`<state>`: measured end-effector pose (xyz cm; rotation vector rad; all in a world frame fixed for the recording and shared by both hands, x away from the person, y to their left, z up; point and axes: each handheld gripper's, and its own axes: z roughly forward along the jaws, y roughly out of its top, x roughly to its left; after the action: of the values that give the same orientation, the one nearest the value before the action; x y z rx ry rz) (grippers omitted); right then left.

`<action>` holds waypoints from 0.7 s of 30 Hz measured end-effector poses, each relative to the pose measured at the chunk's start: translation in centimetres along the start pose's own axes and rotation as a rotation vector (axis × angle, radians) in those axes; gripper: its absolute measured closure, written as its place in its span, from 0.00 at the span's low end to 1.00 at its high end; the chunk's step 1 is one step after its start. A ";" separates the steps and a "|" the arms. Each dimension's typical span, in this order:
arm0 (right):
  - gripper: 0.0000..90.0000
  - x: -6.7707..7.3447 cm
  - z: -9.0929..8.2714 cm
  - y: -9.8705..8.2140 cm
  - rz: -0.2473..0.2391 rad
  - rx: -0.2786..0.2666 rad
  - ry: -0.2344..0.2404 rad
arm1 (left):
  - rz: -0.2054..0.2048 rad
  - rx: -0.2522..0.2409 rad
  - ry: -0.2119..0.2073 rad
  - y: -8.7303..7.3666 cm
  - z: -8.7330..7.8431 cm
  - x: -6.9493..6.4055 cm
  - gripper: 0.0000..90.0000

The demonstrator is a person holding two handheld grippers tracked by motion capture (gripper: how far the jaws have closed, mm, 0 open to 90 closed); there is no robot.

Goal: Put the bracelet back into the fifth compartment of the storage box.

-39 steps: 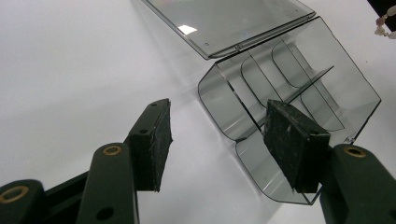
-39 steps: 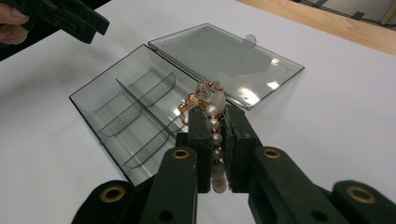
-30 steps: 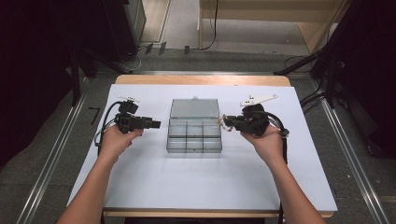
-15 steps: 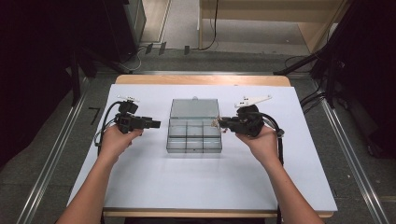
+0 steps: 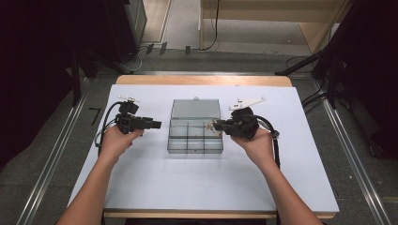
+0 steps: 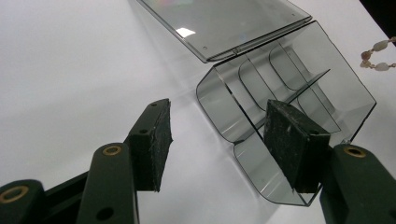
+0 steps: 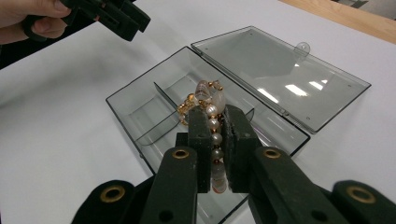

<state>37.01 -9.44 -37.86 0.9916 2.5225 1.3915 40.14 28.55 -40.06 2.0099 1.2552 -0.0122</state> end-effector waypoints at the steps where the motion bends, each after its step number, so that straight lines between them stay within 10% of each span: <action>1: 0.94 0.0 0.1 0.0 -0.003 -0.002 0.001 | 0.000 0.000 0.001 0.0 0.0 0.0 0.47; 21: 0.94 1.3 1.9 0.1 -0.017 0.012 0.033 | -0.002 0.001 0.000 0.0 0.0 0.1 0.47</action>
<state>36.81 -7.26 -38.61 0.9543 2.5597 1.4010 40.19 28.60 -40.12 2.0090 1.2571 -0.0140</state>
